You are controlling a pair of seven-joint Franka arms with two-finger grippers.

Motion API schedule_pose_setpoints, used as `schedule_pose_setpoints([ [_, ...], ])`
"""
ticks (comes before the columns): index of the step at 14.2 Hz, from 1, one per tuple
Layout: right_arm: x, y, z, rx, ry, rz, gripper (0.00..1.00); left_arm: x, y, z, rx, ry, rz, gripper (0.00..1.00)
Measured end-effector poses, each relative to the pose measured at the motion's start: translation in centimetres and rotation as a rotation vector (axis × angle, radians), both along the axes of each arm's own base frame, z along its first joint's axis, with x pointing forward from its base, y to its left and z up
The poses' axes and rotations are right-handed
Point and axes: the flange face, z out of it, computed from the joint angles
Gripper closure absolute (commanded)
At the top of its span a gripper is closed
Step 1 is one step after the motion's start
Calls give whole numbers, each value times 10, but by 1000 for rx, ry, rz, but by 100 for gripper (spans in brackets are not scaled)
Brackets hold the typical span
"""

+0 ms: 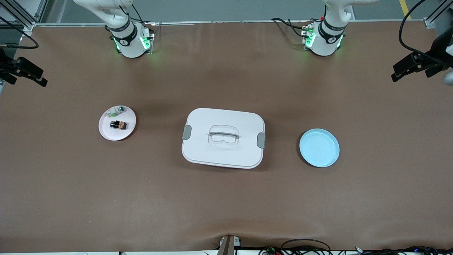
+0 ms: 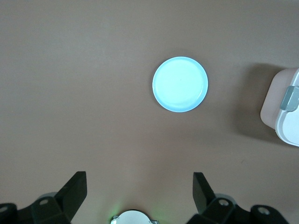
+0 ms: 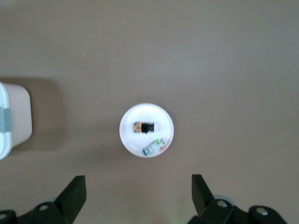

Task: Transfer orange switch to right arm and place

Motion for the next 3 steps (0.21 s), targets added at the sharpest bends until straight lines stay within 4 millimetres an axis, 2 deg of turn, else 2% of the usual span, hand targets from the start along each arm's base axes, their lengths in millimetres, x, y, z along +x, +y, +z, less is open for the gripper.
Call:
schedule_pose_setpoints([
  [3, -1, 0, -1, 1, 15, 0, 0, -1, -8, 1, 0, -3, -15, 0],
])
